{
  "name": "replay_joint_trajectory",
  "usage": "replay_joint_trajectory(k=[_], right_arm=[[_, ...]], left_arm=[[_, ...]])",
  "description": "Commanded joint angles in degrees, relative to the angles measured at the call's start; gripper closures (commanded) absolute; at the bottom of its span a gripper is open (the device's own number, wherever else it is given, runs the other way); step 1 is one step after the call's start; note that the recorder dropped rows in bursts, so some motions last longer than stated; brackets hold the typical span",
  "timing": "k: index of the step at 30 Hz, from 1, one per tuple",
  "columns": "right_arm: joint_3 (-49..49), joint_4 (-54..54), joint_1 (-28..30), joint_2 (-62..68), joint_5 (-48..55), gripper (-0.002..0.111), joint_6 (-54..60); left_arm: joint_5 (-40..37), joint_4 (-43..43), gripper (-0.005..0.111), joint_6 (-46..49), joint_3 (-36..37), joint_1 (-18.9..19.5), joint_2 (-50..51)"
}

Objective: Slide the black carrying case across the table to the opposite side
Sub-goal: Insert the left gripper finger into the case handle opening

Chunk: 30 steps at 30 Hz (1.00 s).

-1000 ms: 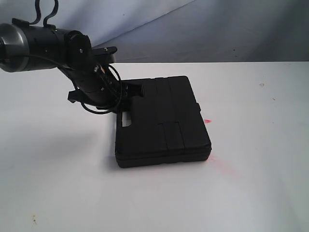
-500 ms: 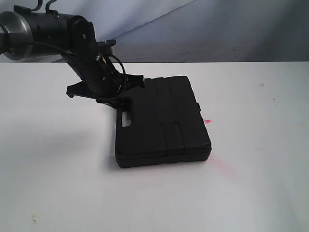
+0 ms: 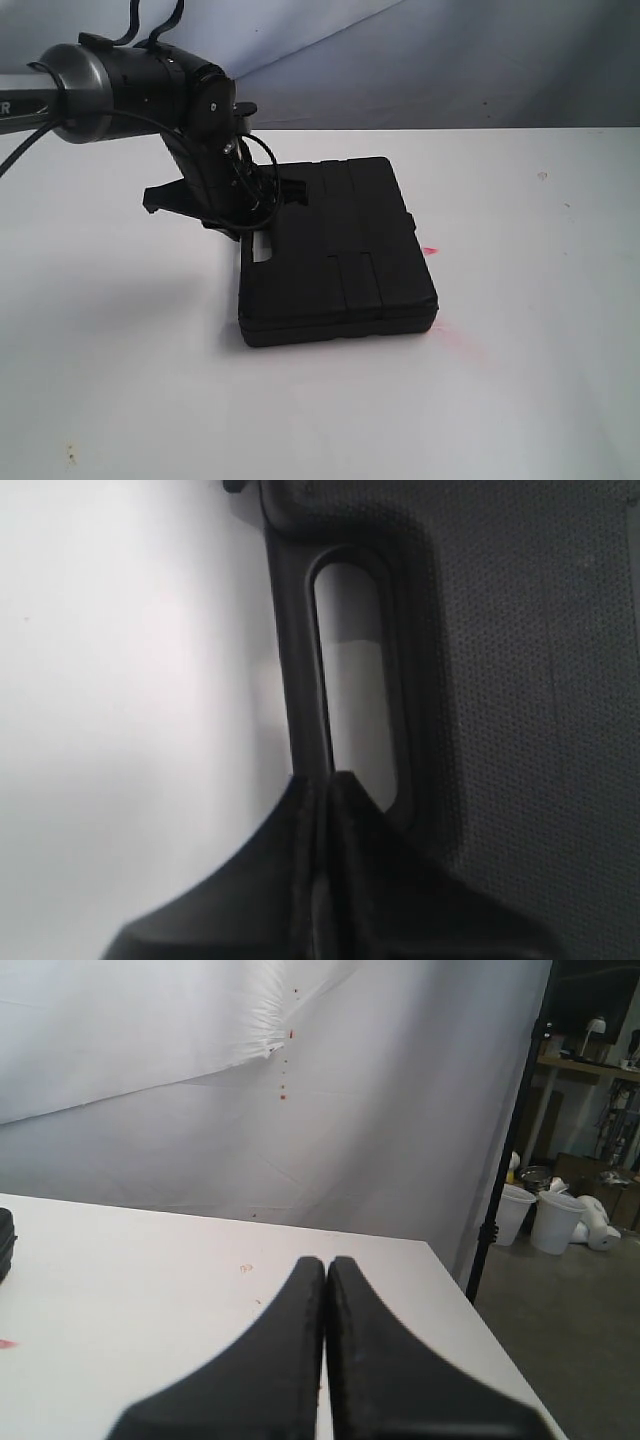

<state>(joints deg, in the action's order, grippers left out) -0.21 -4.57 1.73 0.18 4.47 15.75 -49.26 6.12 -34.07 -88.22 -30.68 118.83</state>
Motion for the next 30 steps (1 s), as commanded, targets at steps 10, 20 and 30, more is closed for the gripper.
replay_joint_trajectory(k=[10,20,30], right_arm=[[0.21,-0.21,0.01,-0.18,0.04,0.108,0.25],[0.21,-0.21,0.01,-0.18,0.04,0.108,0.25],[0.21,-0.21,0.01,-0.18,0.04,0.108,0.25]], left_arm=[[4.93,-0.02,0.063,-3.17,-2.39,-0.19,2.26],[3.01,5.18,0.063,-8.18,-3.41,1.39,4.40],[3.02,4.87,0.063,-7.75,-3.41,1.40,6.53]])
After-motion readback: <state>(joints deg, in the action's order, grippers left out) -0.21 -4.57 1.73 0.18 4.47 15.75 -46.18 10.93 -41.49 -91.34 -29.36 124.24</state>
